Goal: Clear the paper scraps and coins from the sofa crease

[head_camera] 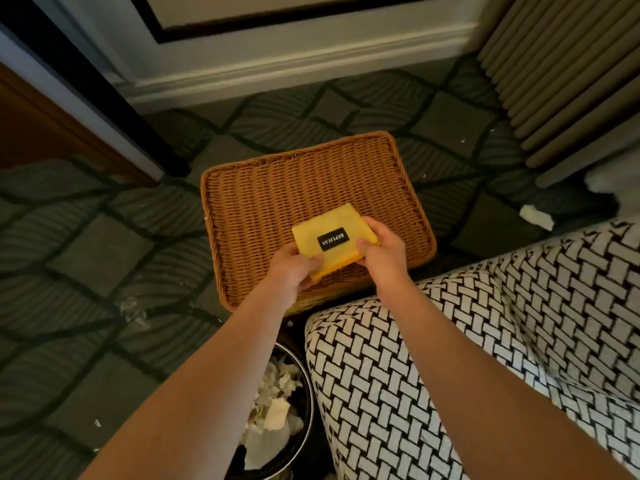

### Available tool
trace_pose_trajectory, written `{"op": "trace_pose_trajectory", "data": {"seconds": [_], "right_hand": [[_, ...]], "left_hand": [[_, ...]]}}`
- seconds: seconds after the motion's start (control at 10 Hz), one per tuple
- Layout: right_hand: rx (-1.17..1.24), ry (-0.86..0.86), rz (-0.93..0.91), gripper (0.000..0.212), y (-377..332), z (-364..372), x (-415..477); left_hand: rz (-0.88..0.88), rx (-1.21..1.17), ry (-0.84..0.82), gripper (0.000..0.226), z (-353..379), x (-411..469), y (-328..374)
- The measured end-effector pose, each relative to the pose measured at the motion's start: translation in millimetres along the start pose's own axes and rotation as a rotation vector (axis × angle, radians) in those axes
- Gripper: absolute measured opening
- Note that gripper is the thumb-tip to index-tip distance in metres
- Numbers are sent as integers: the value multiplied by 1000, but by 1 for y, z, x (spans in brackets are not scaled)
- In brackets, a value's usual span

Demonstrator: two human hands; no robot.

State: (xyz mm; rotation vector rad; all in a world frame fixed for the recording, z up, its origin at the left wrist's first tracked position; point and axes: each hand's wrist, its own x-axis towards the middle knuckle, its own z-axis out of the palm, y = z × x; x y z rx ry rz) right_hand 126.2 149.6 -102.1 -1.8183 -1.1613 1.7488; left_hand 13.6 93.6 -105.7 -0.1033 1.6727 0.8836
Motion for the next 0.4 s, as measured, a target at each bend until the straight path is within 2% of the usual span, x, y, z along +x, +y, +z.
{"op": "trace_pose_trajectory", "data": {"seconds": [0.1,0.3,0.4], "right_hand": [[-53,77,35,42,2,-4,3],[-281,16,10,47,-2,-6,-17],[-219,69,85,49,-10,-17,-26]], "left_hand": [[-12,155,6,50,5,5,-7],[-3,404,77,39,7,-9,-14],[-7,558,105,44,9,-24,-5]]}}
